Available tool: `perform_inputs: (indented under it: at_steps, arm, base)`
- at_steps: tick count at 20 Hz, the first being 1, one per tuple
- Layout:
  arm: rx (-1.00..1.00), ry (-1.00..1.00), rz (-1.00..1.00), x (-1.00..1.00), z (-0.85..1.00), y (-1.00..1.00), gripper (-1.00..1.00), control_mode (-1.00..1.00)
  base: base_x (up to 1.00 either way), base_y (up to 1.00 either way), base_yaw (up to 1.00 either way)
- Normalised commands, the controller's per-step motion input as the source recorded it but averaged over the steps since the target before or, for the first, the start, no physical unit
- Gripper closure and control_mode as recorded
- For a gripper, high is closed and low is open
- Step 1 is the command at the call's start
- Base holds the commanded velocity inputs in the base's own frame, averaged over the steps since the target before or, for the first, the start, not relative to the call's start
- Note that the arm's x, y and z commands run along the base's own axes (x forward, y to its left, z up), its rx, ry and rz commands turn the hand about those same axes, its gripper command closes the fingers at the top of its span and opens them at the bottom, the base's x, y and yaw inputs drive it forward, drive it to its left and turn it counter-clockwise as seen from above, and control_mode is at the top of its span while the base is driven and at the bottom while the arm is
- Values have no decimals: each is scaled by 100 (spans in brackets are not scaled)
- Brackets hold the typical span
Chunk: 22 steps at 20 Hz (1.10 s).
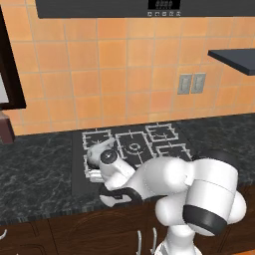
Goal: Turn off the front left burner of the stove.
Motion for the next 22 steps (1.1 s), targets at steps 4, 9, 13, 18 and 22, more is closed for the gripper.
perform_inputs:
  at_steps: [4,9,13,18,22]
  arm:
    - [8,0,-56,0,0,-34,100,-100]
    - [8,0,-60,5,0,-33,100,-100]
    - [5,0,-60,29,0,-22,100,-100]
    - [2,0,-52,28,0,-3,100,-100]
    - [2,0,-48,16,0,-5,100,-100]
  base:
    - [0,0,0]
    - [0,0,0]
    - [0,0,0]
    - [0,0,0]
    - [0,0,0]
